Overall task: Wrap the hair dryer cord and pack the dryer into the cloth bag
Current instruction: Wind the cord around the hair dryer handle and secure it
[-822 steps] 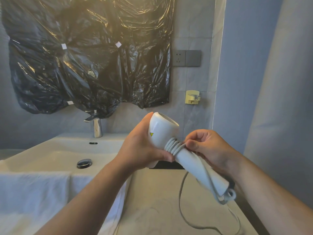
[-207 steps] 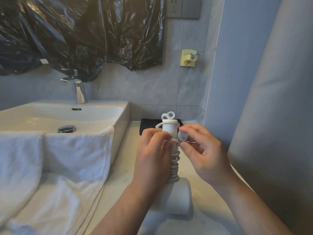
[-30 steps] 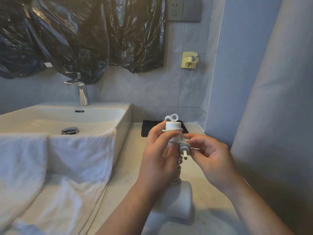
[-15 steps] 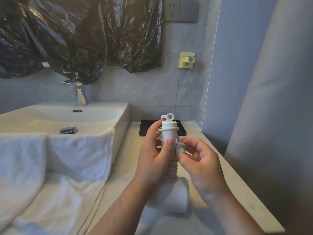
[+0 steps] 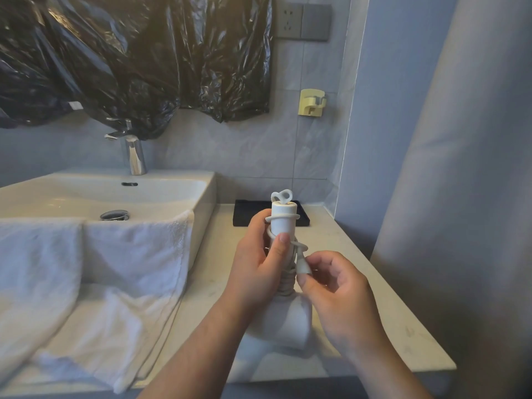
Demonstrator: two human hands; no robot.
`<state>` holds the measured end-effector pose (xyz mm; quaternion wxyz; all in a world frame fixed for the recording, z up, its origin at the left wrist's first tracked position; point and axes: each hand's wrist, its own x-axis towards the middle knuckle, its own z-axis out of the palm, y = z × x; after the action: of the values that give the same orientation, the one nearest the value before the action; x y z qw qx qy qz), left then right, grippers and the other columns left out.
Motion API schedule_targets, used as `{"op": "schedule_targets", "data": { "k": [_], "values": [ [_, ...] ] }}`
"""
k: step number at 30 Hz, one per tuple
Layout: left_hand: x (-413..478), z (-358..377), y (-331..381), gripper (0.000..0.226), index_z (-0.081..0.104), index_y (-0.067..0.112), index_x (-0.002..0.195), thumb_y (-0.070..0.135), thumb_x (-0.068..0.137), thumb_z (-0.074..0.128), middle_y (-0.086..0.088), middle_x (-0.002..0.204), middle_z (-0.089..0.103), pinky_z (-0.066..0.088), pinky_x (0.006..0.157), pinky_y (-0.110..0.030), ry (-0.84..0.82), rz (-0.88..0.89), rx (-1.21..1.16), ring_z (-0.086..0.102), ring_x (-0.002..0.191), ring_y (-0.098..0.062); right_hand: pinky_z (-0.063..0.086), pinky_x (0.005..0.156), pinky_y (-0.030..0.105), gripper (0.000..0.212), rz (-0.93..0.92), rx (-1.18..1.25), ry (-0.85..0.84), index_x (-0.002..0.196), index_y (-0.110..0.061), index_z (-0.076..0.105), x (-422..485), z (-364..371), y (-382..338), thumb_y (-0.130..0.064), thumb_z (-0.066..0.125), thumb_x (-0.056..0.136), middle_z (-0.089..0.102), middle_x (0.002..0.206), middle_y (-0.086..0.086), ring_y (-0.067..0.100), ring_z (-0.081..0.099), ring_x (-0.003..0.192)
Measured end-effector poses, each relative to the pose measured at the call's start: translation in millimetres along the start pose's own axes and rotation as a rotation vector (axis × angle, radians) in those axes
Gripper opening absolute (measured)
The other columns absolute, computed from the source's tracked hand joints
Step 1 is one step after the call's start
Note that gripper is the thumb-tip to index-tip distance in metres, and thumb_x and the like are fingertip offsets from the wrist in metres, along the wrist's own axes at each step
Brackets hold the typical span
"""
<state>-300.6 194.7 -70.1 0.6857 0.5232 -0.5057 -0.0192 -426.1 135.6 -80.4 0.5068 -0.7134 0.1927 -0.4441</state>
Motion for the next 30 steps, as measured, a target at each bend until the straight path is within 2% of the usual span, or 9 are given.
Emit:
{"op": "schedule_targets", "data": {
  "k": [4,7,10,13,15,19,22,27,30],
  "values": [
    [-1.1,-4.7,1.0,0.032,0.052,0.019,0.126,0.026,0.094,0.049,0.01,0.089,0.07,0.048,0.073,-0.023,-0.091,-0.05,0.011,0.065,0.079,-0.008,0.059,0.081,0.05,0.012,0.136,0.188,-0.078,0.091,-0.023,0.068,2.6,-1.5,-0.4,-0.012,0.065,0.09,0.072,0.09,0.007,0.028,0.073,0.084],
    [-6.4,-14.2,2.6,0.049,0.047,0.022,0.132,0.01,0.085,0.058,0.001,0.101,0.071,0.05,0.073,-0.02,-0.197,-0.072,0.035,0.065,0.088,-0.011,0.056,0.085,0.055,0.012,0.121,0.153,-0.105,0.089,-0.024,0.068,5.7,-2.2,-0.1,-0.023,0.067,0.078,0.073,0.091,0.008,0.032,0.072,0.087],
    [-8.2,-18.1,0.6,0.054,0.048,0.026,0.13,0.004,0.083,0.062,0.004,0.102,0.072,0.052,0.071,-0.022,-0.218,-0.083,0.085,0.066,0.09,-0.014,0.054,0.085,0.059,0.004,0.132,0.223,-0.071,0.08,-0.018,0.07,8.6,-1.9,-4.1,-0.015,0.067,0.081,0.07,0.076,0.006,0.026,0.067,0.074],
    [-7.5,-18.6,-2.9,0.047,0.049,0.025,0.131,0.015,0.087,0.065,-0.002,0.104,0.072,0.054,0.073,-0.029,-0.199,-0.063,0.087,0.067,0.092,-0.024,0.052,0.083,0.056,0.025,0.183,0.273,-0.063,0.071,-0.018,0.071,11.6,-4.4,-2.9,-0.001,0.063,0.088,0.064,0.066,0.005,0.023,0.058,0.067],
    [-9.3,-19.1,-5.5,0.049,0.049,0.021,0.133,0.02,0.087,0.067,-0.005,0.105,0.073,0.054,0.074,-0.031,-0.18,-0.056,0.072,0.068,0.092,-0.027,0.049,0.08,0.051,0.024,0.224,0.286,-0.098,0.069,-0.018,0.07,10.0,-5.8,-3.2,0.0,0.066,0.084,0.063,0.068,0.008,0.026,0.055,0.07],
    [-13.0,-20.3,-8.5,0.062,0.044,0.021,0.139,0.03,0.083,0.07,-0.007,0.106,0.073,0.05,0.073,-0.033,-0.153,-0.07,0.053,0.069,0.089,-0.028,0.047,0.072,0.041,0.006,0.217,0.149,-0.145,0.068,-0.021,0.065,4.5,-8.2,-2.1,-0.017,0.069,0.067,0.059,0.067,0.0,0.018,0.053,0.067],
    [-15.0,-20.6,-9.1,0.054,0.053,0.02,0.13,0.036,0.082,0.069,-0.005,0.105,0.073,0.053,0.075,-0.043,-0.152,-0.029,0.047,0.068,0.094,-0.029,0.046,0.068,0.034,0.013,0.162,0.009,-0.159,0.074,-0.015,0.058,0.0,-7.0,0.4,-0.007,0.069,0.075,0.057,0.068,-0.003,0.014,0.053,0.068],
    [-19.3,-18.2,-1.1,0.041,0.058,0.026,0.122,0.03,0.082,0.067,0.002,0.099,0.07,0.045,0.068,-0.02,-0.118,-0.009,0.12,0.061,0.082,-0.012,0.05,0.069,0.026,0.022,0.168,0.023,-0.15,0.091,-0.016,0.057,-3.9,-3.1,-2.0,0.002,0.066,0.081,0.066,0.087,0.003,0.008,0.062,0.074],
    [-15.9,-19.3,3.5,0.05,0.055,0.028,0.13,0.03,0.081,0.067,0.0,0.104,0.073,0.052,0.072,-0.026,-0.161,-0.06,0.097,0.066,0.092,-0.018,0.05,0.067,0.023,0.02,0.17,0.051,-0.172,0.095,-0.01,0.056,-5.0,-7.1,-5.8,-0.001,0.068,0.081,0.066,0.086,0.009,0.007,0.061,0.072]
  ]
}}
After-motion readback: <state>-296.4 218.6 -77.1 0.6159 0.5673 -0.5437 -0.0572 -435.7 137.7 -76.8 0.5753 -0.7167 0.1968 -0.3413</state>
